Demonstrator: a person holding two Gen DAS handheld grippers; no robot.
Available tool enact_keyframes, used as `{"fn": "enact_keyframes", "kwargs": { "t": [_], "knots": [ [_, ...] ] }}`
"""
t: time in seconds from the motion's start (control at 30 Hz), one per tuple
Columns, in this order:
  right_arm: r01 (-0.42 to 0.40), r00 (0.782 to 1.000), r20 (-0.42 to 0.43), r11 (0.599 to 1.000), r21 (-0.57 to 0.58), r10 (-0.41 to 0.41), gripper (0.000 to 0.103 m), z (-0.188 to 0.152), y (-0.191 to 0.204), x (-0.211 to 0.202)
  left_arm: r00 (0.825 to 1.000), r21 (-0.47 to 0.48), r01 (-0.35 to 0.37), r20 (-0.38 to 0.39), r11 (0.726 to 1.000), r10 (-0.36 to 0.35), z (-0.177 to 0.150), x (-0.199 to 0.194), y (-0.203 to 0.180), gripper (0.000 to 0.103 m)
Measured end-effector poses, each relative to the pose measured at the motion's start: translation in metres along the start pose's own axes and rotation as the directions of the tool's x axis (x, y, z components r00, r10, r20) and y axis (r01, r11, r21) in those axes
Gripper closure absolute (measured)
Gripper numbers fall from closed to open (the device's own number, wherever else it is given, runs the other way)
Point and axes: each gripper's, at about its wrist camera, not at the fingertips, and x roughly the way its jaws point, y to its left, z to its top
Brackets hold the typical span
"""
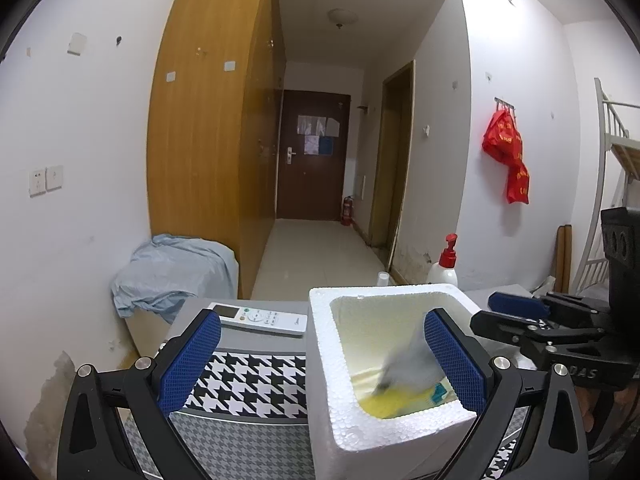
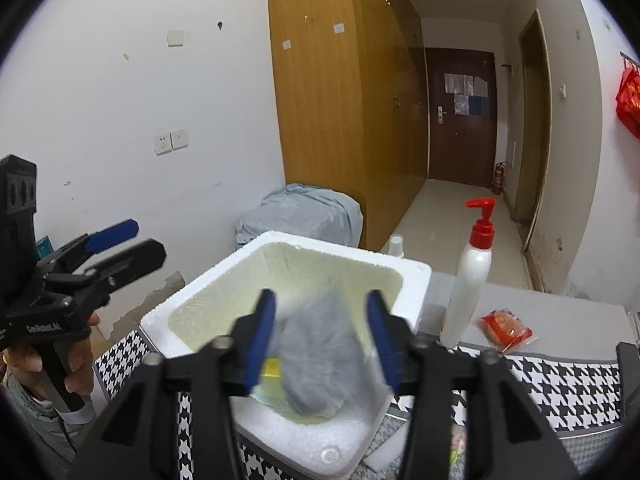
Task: Organize soft objects
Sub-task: 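Lower the grey sock into the foam box and open the right tool, then move both tools away from the box back toward the table items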
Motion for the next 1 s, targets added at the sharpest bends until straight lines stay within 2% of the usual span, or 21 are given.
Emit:
{"fn": "enact_keyframes", "kwargs": {
  "t": [0.17,0.3,0.4,0.7,0.73,0.8,1.0],
  "knots": [
    [-0.009,1.000,0.011,1.000,0.023,0.009,0.029,-0.001,-0.004,-0.004,1.000,-0.008,0.007,-0.008,1.000,-0.008,-0.001,0.002,0.000,0.001],
    [-0.015,1.000,0.018,0.999,0.033,0.014,0.025,-0.002,-0.005,-0.007,1.000,-0.012,0.023,-0.006,1.000,-0.023,-0.002,0.001,-0.001,0.001],
    [-0.019,0.999,0.043,0.999,0.037,0.018,0.013,-0.003,-0.006,-0.013,0.999,-0.008,0.042,-0.004,0.999,-0.042,-0.003,0.000,-0.005,0.001],
    [-0.023,0.992,0.123,0.998,0.057,0.016,0.011,0.000,-0.012,-0.041,0.996,0.003,0.084,0.012,0.996,-0.084,-0.005,-0.010,-0.018,0.001],
    [-0.028,0.990,0.141,0.998,0.052,0.020,0.010,0.000,-0.011,-0.046,0.996,0.006,0.092,0.019,0.996,-0.092,-0.004,-0.013,-0.021,0.001],
    [-0.028,0.986,0.168,0.999,0.044,0.020,0.000,0.001,-0.011,-0.054,0.994,0.015,0.105,0.027,0.994,-0.105,-0.004,-0.016,-0.028,0.001],
    [-0.007,0.975,0.221,1.000,0.028,0.001,0.000,-0.006,-0.010,-0.071,0.988,0.032,0.145,0.044,0.989,-0.146,-0.007,-0.026,-0.046,0.001]
  ]
}}
